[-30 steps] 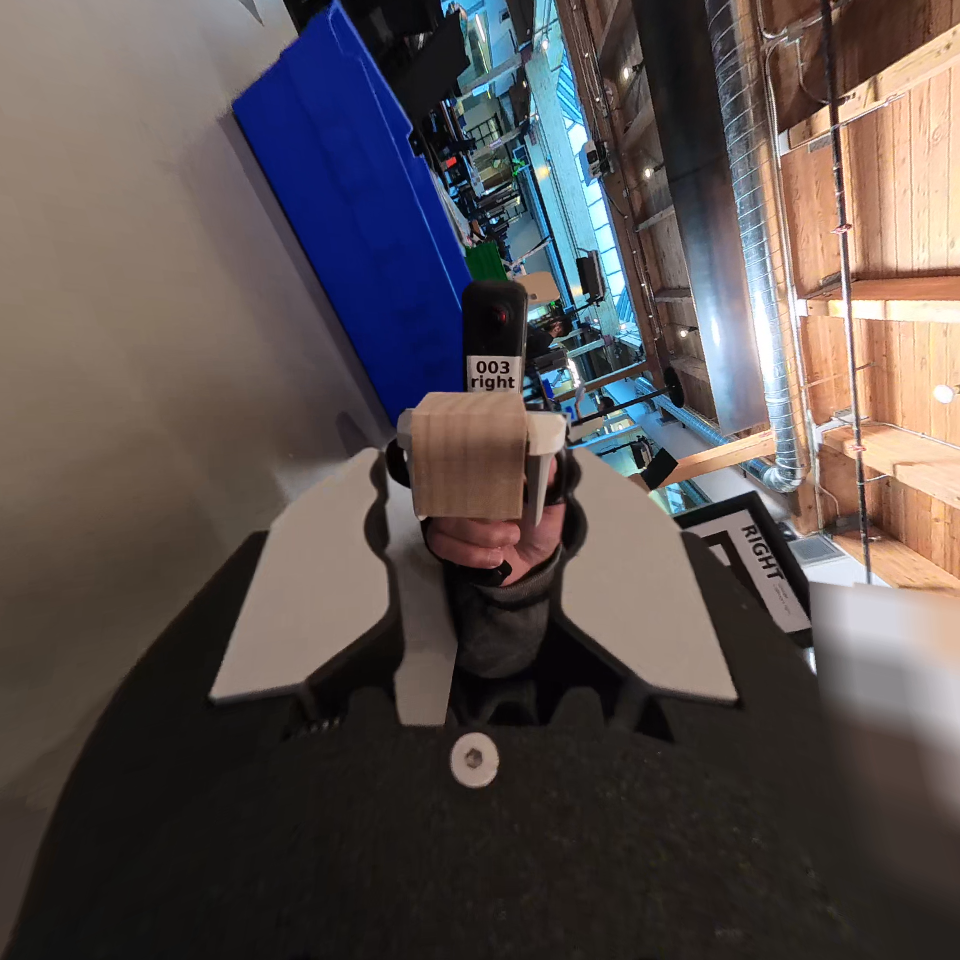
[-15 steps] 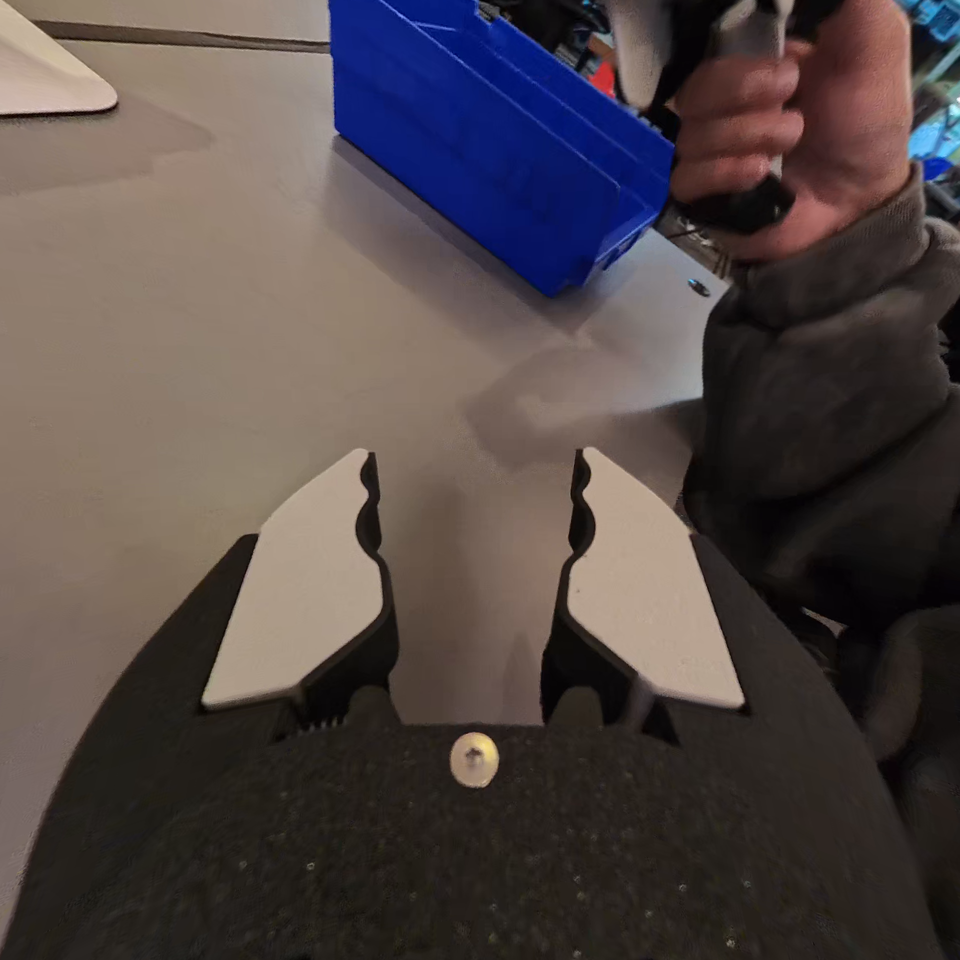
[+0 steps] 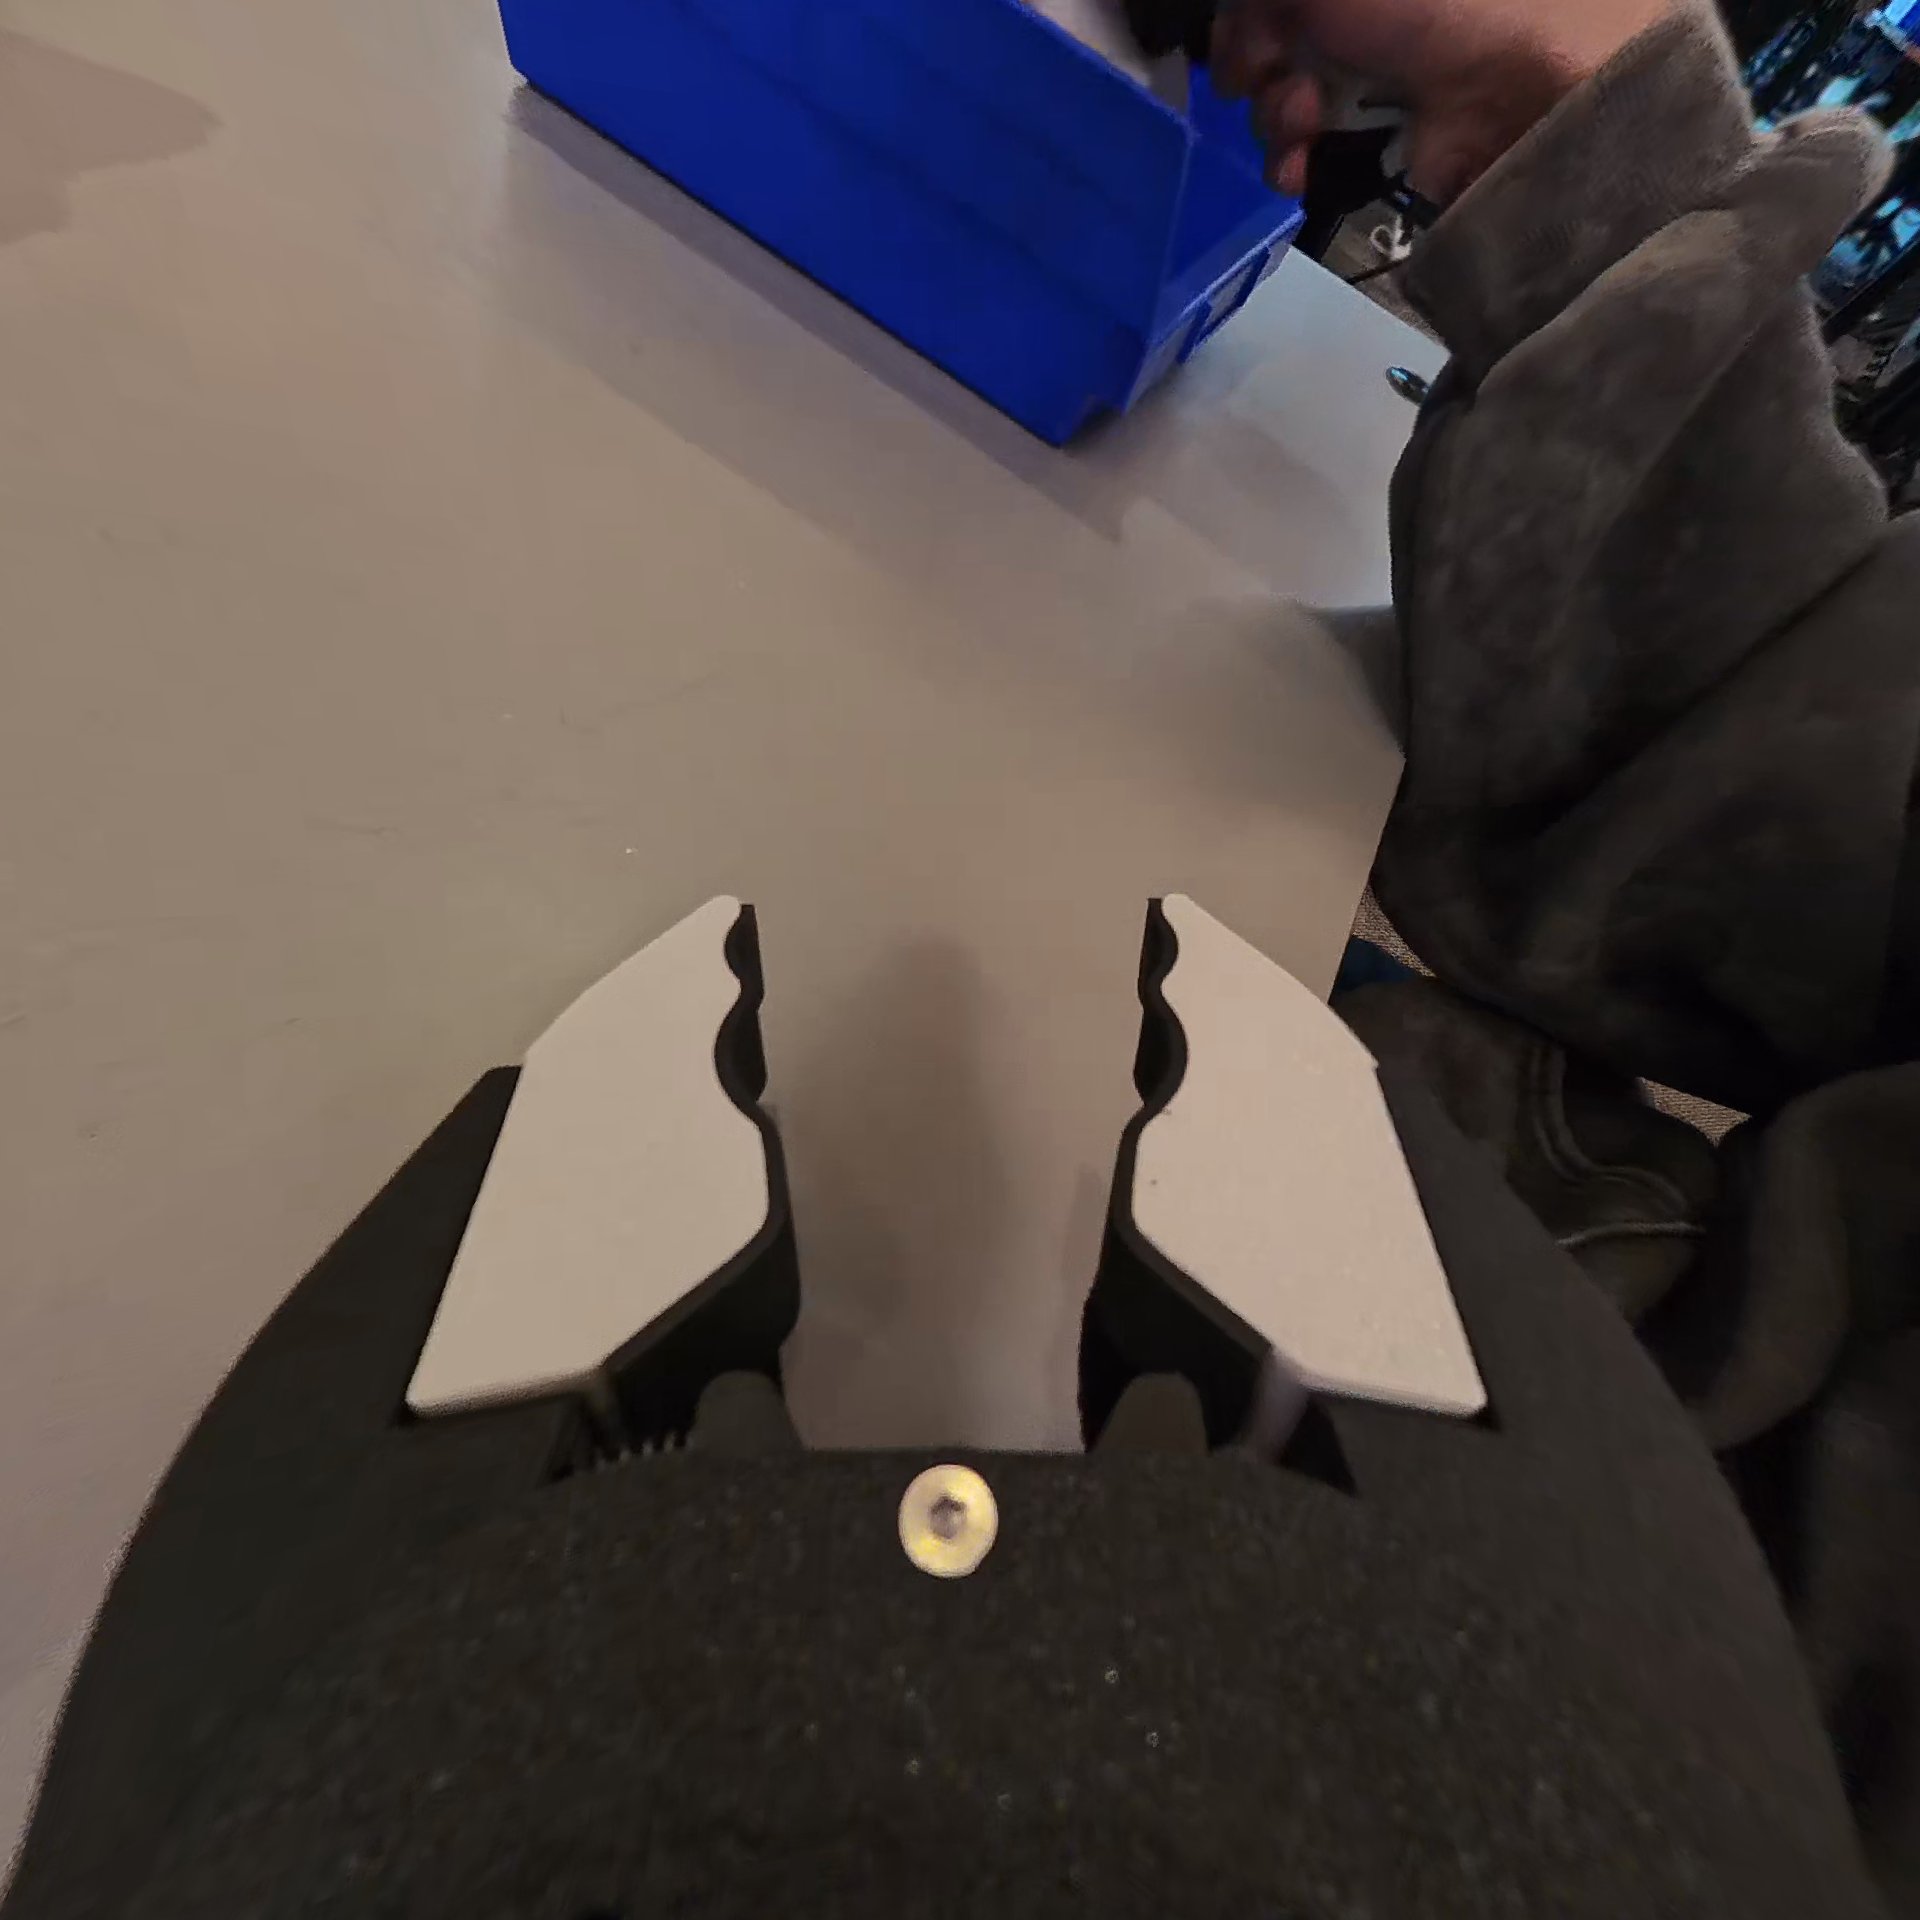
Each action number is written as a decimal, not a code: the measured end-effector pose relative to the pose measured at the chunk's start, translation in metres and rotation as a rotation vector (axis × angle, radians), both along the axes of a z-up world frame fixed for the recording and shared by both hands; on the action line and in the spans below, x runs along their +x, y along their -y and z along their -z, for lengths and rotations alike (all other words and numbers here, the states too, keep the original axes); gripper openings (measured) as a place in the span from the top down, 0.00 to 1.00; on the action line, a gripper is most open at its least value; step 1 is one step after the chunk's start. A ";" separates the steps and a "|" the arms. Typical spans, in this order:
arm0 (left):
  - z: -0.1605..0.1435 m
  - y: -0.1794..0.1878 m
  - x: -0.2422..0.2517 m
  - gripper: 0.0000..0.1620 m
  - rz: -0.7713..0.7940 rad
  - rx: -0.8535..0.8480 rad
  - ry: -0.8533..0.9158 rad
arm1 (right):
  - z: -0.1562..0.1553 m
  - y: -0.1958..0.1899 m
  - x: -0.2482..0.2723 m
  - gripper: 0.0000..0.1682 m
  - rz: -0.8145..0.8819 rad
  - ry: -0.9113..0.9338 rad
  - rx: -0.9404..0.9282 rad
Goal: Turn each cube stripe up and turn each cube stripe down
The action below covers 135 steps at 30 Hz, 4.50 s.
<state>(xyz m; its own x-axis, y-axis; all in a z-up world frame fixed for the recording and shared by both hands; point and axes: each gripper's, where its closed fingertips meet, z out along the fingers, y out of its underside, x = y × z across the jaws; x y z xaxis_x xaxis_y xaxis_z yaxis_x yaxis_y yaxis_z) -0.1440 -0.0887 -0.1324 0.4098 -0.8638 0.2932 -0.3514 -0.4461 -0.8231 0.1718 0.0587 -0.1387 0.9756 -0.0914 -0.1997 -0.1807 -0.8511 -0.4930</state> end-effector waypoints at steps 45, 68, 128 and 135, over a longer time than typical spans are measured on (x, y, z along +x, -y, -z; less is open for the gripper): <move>-0.065 -0.054 -0.065 0.56 -0.244 -0.018 0.093 | -0.059 0.037 -0.225 0.65 -0.518 -0.195 0.988; 0.031 -0.222 -0.289 0.57 -0.988 -0.460 -0.685 | -0.049 0.040 -0.238 0.68 -0.605 -0.138 0.963; -0.105 -0.105 0.033 0.55 0.068 -0.613 0.613 | -0.096 0.048 -0.283 0.73 -0.553 -1.314 0.333; -0.029 -0.092 -0.037 0.56 -0.287 -0.077 0.126 | -0.097 0.039 -0.264 0.73 -0.516 -1.244 0.394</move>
